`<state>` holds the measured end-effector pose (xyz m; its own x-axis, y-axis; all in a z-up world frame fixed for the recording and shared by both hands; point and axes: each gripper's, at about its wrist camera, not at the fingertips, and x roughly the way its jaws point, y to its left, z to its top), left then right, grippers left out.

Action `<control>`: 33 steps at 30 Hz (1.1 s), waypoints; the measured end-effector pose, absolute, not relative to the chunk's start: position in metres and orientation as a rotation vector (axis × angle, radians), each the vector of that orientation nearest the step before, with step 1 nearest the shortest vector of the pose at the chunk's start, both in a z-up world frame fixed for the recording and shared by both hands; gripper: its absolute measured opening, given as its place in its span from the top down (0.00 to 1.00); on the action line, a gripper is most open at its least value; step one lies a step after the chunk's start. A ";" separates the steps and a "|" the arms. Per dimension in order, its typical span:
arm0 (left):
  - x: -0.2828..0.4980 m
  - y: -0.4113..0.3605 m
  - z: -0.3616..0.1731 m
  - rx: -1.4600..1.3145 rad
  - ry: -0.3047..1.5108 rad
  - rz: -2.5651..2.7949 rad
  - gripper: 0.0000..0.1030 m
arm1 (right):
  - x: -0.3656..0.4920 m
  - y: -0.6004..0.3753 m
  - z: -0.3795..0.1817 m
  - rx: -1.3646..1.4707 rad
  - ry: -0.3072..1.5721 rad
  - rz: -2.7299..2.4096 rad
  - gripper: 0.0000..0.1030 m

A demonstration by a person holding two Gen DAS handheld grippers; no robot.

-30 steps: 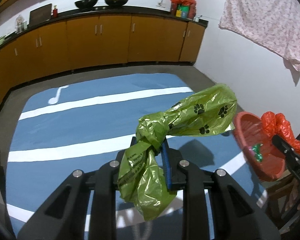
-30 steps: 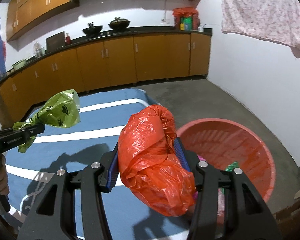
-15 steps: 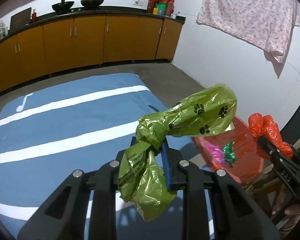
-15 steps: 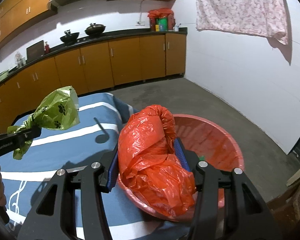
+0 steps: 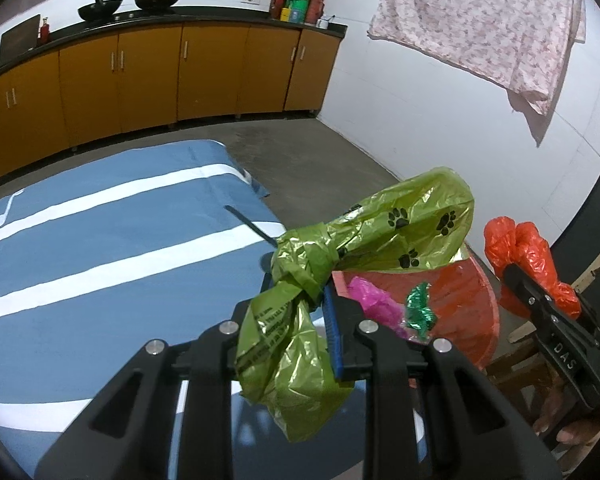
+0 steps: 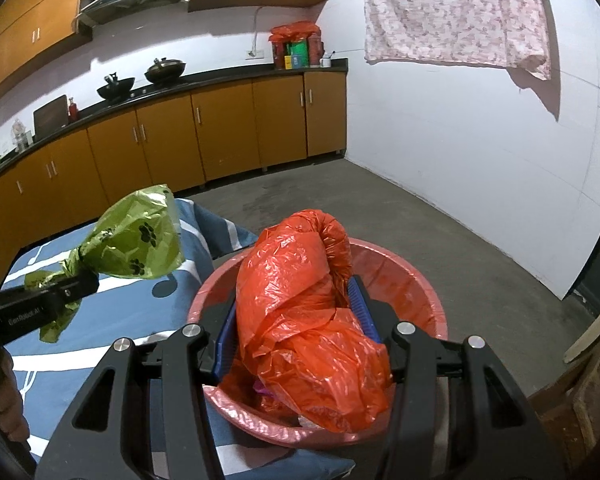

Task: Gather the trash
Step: 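Carry the olive-green and red bags over the orange basket with both grippers, then open both grippers to drop the bags into the basket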

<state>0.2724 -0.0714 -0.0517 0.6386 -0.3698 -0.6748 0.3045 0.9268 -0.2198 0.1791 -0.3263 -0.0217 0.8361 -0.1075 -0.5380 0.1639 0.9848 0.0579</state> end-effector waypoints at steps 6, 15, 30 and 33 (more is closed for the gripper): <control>0.277 -0.091 -0.057 -0.085 0.804 -0.404 0.77 | 0.179 -0.337 -0.024 0.124 0.560 -0.167 0.50; 0.285 -0.123 -0.069 -0.068 0.833 -0.433 0.77 | 0.183 -0.357 -0.025 0.174 0.551 -0.213 0.50; 0.299 -0.170 -0.091 -0.026 0.881 -0.480 0.74 | 0.197 -0.384 -0.019 0.240 0.512 -0.246 0.50; 0.301 -0.170 -0.094 -0.033 0.891 -0.484 0.61 | 0.199 -0.385 -0.019 0.259 0.509 -0.229 0.44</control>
<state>0.3006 -0.1702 -0.0938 0.5287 -0.4182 -0.7386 0.3916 0.8922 -0.2249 0.1992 -0.3850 -0.0194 0.8492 -0.1506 -0.5061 0.2783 0.9422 0.1867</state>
